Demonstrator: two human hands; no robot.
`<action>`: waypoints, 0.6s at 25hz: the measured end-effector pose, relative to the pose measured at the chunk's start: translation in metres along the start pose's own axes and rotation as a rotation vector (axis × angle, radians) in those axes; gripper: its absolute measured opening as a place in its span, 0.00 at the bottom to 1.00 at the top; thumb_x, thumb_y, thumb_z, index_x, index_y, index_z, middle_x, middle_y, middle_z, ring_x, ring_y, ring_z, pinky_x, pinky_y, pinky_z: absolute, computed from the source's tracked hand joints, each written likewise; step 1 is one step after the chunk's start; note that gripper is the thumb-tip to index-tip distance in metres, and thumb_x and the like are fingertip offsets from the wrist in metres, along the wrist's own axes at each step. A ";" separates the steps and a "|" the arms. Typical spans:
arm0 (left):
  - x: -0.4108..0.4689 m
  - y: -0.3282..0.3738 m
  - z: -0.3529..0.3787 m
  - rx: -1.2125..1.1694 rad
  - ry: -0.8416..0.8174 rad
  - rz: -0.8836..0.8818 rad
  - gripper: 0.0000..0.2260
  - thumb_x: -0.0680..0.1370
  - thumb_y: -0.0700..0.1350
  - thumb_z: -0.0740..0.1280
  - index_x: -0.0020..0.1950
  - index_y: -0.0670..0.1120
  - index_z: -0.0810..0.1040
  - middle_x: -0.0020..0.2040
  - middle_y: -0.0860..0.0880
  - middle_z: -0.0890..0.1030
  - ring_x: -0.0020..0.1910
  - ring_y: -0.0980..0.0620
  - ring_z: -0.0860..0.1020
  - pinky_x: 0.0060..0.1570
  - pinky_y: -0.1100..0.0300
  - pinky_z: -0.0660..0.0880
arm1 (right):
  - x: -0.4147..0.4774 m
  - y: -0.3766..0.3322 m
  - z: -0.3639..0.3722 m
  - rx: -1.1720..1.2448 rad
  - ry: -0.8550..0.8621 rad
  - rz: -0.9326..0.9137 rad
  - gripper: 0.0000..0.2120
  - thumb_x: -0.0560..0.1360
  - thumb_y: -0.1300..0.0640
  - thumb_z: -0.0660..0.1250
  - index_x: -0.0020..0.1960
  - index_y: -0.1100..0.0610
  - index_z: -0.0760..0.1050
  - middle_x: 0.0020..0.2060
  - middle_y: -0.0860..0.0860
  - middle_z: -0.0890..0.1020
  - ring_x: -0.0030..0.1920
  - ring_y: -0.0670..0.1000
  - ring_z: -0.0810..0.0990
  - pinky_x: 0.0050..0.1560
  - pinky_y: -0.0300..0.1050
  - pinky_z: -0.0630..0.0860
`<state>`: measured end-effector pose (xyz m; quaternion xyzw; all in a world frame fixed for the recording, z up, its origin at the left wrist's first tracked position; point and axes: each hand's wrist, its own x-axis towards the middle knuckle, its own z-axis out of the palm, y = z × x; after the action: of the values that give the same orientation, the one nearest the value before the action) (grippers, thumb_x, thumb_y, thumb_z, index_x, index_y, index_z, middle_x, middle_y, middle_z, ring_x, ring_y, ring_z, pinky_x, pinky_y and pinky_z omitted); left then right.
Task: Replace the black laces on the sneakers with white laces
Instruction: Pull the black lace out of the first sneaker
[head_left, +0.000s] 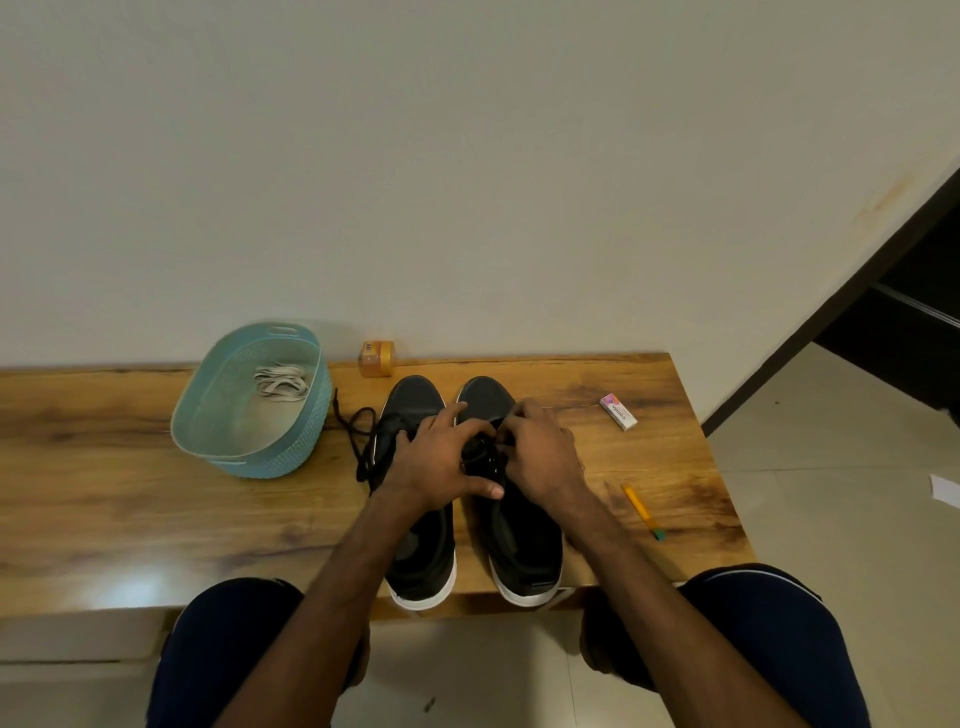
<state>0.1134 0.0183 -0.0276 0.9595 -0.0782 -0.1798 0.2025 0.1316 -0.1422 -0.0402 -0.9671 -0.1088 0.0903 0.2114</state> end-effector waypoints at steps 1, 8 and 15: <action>0.001 -0.001 0.002 -0.002 -0.003 -0.003 0.39 0.65 0.67 0.75 0.73 0.61 0.66 0.81 0.51 0.53 0.78 0.43 0.55 0.70 0.28 0.54 | 0.000 0.001 0.000 0.137 0.000 0.031 0.06 0.77 0.60 0.67 0.53 0.56 0.79 0.59 0.52 0.73 0.60 0.52 0.71 0.61 0.52 0.72; 0.008 -0.003 0.014 0.062 -0.013 -0.002 0.36 0.65 0.69 0.73 0.70 0.63 0.66 0.80 0.50 0.54 0.78 0.43 0.55 0.69 0.26 0.47 | -0.002 0.003 -0.025 1.384 0.078 0.627 0.12 0.82 0.55 0.59 0.42 0.57 0.74 0.41 0.51 0.80 0.46 0.52 0.79 0.42 0.48 0.72; 0.006 -0.005 0.010 0.013 -0.001 0.003 0.36 0.64 0.67 0.75 0.69 0.60 0.67 0.81 0.49 0.51 0.78 0.42 0.54 0.69 0.26 0.49 | -0.001 0.015 -0.021 0.053 -0.028 -0.138 0.11 0.80 0.51 0.65 0.60 0.51 0.79 0.67 0.48 0.72 0.68 0.51 0.68 0.66 0.54 0.68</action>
<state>0.1161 0.0180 -0.0399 0.9605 -0.0811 -0.1794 0.1965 0.1376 -0.1635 -0.0279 -0.9500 -0.1759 0.0919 0.2410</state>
